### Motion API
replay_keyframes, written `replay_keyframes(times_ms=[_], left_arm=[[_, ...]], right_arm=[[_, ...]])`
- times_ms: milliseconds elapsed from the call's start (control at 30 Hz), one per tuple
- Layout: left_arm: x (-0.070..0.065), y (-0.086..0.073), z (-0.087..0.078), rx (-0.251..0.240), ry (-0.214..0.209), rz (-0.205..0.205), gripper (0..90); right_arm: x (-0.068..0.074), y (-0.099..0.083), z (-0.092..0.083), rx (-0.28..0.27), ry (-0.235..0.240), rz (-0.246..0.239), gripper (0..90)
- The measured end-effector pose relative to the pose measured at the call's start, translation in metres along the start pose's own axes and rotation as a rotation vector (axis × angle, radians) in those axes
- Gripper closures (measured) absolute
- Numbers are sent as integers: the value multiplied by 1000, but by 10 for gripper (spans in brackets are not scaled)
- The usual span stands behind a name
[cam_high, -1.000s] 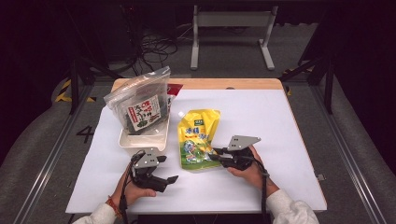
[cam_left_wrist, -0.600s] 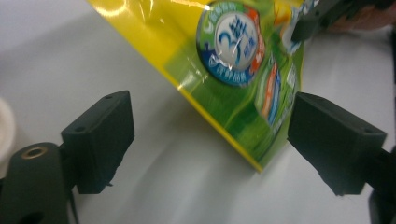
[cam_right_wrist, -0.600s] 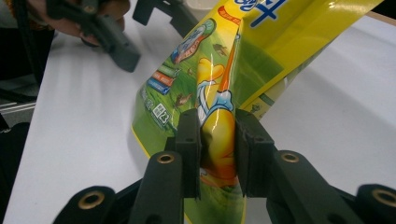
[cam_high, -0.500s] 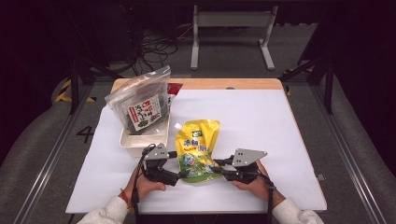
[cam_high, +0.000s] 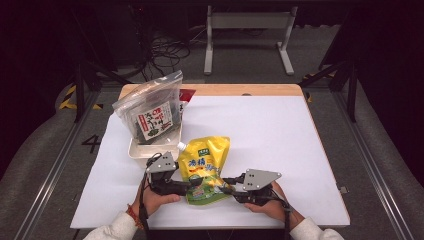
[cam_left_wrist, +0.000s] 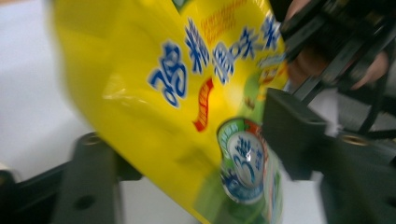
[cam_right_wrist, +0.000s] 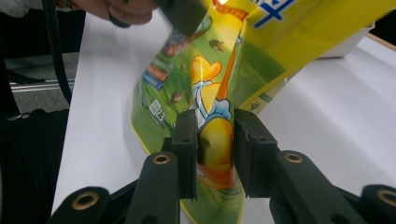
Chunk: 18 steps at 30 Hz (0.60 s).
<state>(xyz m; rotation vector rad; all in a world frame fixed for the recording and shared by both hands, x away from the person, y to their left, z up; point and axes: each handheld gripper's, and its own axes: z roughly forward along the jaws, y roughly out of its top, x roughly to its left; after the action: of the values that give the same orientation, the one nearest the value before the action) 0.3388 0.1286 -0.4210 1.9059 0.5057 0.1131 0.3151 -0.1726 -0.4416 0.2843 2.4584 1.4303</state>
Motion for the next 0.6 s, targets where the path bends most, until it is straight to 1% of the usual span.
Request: replay_keyframes(times_ms=[67,100,133,167,200,233,267,300,333,367,433,467,500,533,567,600], left_arm=[[-2,3,-5,-23,2,12,649],[-3,5,-7,-38,-7,11,734],[-5,7,-9,-40,-15,35,775],[-6,8,-11,-42,-25,52,843],[-8,9,-12,-43,-35,63,866],[-8,9,-12,-43,-35,63,879],[-9,10,-13,-37,-42,87,886],[-10,10,-14,-40,-47,82,889],[-9,9,-15,-44,-64,79,893],[-10,9,-15,-43,-66,83,895],[-9,9,-18,-42,-65,92,897],[-9,8,-18,-44,-65,86,900],[-8,8,-19,-42,-51,90,900],[-6,8,-21,-48,-56,79,900],[-6,8,-21,-48,-56,79,900],[-4,7,-25,-57,-60,76,900]], right_arm=[[2,2,1,4,-11,-8,698],[2,3,0,5,-14,-8,695],[3,4,0,4,-23,-10,687],[3,6,-1,0,-32,-12,680],[4,7,0,8,-44,-22,678],[5,8,0,13,-50,-29,670],[6,8,0,17,-53,-28,660],[6,8,1,17,-55,-25,651],[7,8,2,18,-56,-23,635],[7,9,2,20,-55,-19,606],[7,9,0,10,-54,13,587],[6,9,-3,6,-58,18,550],[6,9,-5,6,-61,26,511],[5,9,-7,4,-65,42,473],[5,9,-7,4,-65,42,473],[3,8,-15,3,-66,69,433]])
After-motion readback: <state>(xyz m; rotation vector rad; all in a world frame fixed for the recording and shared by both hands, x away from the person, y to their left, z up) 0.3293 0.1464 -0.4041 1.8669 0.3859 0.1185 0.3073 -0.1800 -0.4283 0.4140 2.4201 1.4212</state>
